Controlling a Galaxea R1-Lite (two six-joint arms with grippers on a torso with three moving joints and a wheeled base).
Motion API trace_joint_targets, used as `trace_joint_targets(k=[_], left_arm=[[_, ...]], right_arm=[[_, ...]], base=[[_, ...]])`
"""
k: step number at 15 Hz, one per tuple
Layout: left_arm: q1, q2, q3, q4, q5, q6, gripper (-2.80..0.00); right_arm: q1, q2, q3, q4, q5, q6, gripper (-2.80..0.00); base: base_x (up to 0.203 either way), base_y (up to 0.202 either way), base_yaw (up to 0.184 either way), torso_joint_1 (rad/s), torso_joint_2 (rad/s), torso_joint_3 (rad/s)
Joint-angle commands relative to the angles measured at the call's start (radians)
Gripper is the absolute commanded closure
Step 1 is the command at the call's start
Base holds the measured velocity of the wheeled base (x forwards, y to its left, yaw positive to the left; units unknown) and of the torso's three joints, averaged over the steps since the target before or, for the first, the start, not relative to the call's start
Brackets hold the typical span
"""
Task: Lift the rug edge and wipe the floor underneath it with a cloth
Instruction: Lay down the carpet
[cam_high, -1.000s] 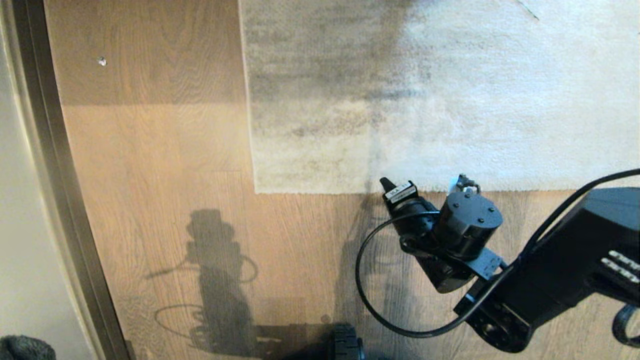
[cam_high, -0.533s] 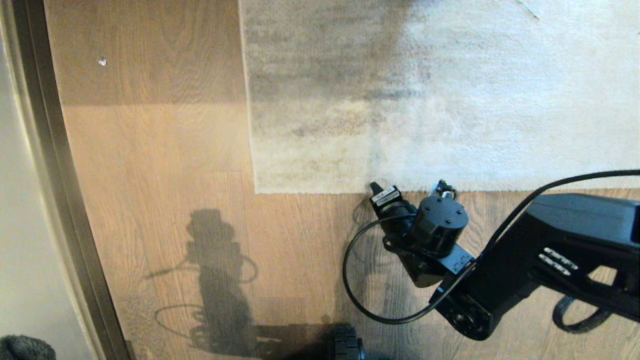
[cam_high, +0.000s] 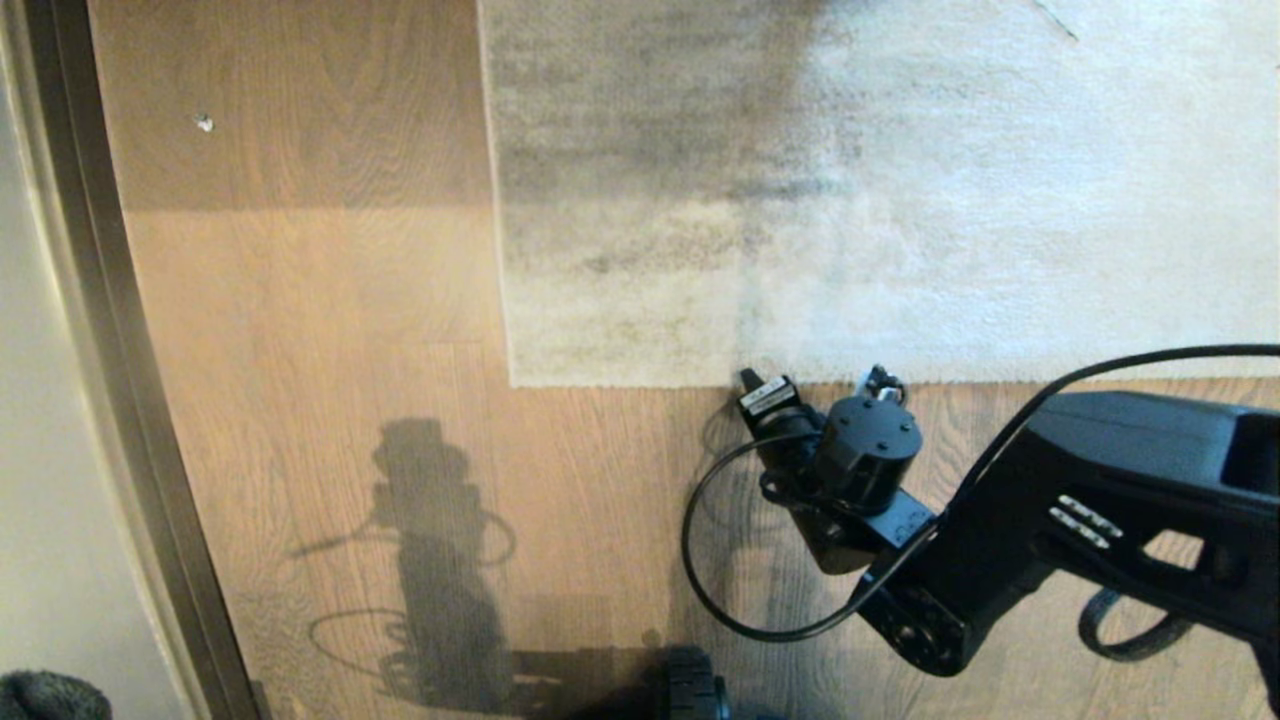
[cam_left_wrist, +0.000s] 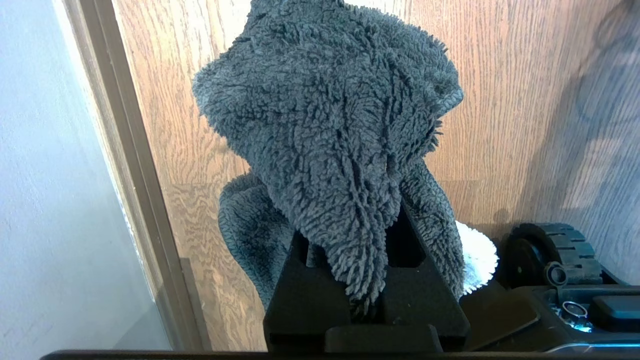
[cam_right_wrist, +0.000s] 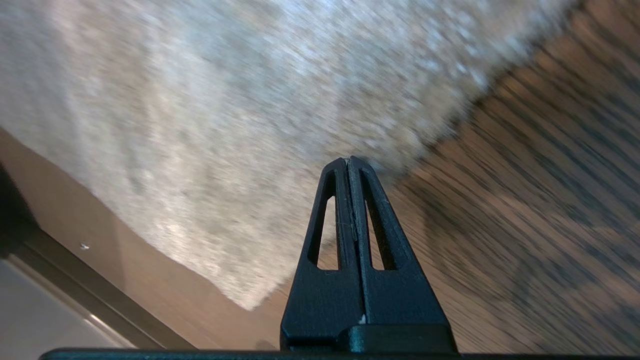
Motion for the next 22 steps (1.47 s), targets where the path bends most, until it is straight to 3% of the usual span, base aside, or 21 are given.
trace_joint_targets(k=[1,5,12,16,22], left_arm=[[0.000,0.000,0.000,0.000,0.000,-0.001,0.00],[0.000,0.000,0.000,0.000,0.000,-0.001,0.00],[0.002,0.000,0.000,0.000,0.000,-0.001,0.00],[0.000,0.000,0.000,0.000,0.000,-0.001,0.00],[0.000,0.000,0.000,0.000,0.000,-0.001,0.00]], right_arm=[[0.001,-0.047,0.010,-0.043,-0.002,0.003,0.00],[-0.017,-0.153,0.041,-0.043,-0.001,0.003,0.00],[-0.072,0.013,-0.123,-0.043,-0.002,-0.007,0.00],[-0.075,0.045,-0.128,-0.043,-0.002,-0.013,0.00],[-0.071,-0.107,-0.091,-0.044,0.002,-0.081,0.00]], base=[[0.000,0.000,0.000,0.000,0.00,0.000],[0.000,0.000,0.000,0.000,0.00,0.000],[0.000,0.000,0.000,0.000,0.00,0.000],[0.000,0.000,0.000,0.000,0.00,0.000],[0.000,0.000,0.000,0.000,0.00,0.000]])
